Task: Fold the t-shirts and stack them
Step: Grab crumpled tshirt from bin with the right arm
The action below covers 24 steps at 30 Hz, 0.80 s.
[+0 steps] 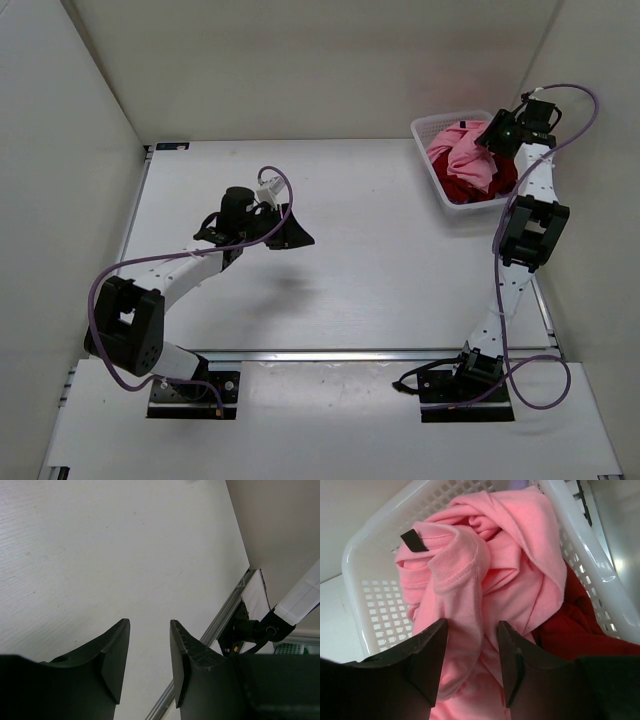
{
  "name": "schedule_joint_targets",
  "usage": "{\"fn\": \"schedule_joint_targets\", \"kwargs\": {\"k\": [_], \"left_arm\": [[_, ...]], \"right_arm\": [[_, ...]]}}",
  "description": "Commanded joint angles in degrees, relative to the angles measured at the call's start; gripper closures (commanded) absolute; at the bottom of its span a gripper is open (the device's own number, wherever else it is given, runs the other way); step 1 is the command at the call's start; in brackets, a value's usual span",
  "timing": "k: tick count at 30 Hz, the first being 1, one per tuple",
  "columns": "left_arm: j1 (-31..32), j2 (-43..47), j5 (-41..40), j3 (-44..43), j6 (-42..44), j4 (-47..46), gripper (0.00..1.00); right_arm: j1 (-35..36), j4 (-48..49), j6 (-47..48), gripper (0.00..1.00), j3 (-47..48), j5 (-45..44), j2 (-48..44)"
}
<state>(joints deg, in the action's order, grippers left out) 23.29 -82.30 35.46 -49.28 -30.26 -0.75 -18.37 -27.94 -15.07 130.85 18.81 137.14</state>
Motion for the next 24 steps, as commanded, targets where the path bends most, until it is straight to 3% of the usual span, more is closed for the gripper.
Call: {"fn": "schedule_joint_targets", "kwargs": {"k": [1,3,5,6,10,13,14,15,20,24], "left_arm": [[0.01,0.39,1.01,0.58,0.11,-1.44,0.51],[0.27,0.83,0.92,0.23,0.29,-0.92,0.52],[0.27,0.74,0.49,0.06,0.38,-1.0,0.52],[0.09,0.65,0.57,0.06,0.73,-0.92,0.52],[0.53,0.92,0.31,-0.38,0.29,-0.91,0.52],[0.79,1.79,-0.04,-0.47,0.46,-0.74,0.52],[0.88,2.4,0.13,-0.73,0.12,-0.65,0.53],[0.88,2.67,-0.04,-0.73,0.11,-0.48,0.53],[0.71,5.57,-0.66,-0.3,-0.59,-0.83,0.53],[0.18,7.77,-1.44,0.32,-1.38,-0.48,0.54]], "right_arm": [[0.27,2.46,-0.75,0.58,1.94,1.32,-2.94],[0.09,0.79,-1.36,0.69,4.22,1.76,-1.01],[0.09,-0.79,-2.42,0.88,6.43,2.2,-0.21],[0.18,-1.41,-2.59,0.91,7.66,2.2,0.14],[2.45,-1.67,-1.11,0.94,9.86,0.28,-3.36],[3.69,-1.94,0.3,0.86,10.92,-1.76,-6.79],[3.95,-1.94,0.74,0.98,10.57,-2.19,-7.5],[3.96,-3.07,1.01,1.0,10.66,-1.59,-8.55],[5.97,-4.4,0.74,1.0,10.4,0.35,-15.83],[9.49,-3.79,4.78,1.0,6.53,-7.71,-20.75]]}}
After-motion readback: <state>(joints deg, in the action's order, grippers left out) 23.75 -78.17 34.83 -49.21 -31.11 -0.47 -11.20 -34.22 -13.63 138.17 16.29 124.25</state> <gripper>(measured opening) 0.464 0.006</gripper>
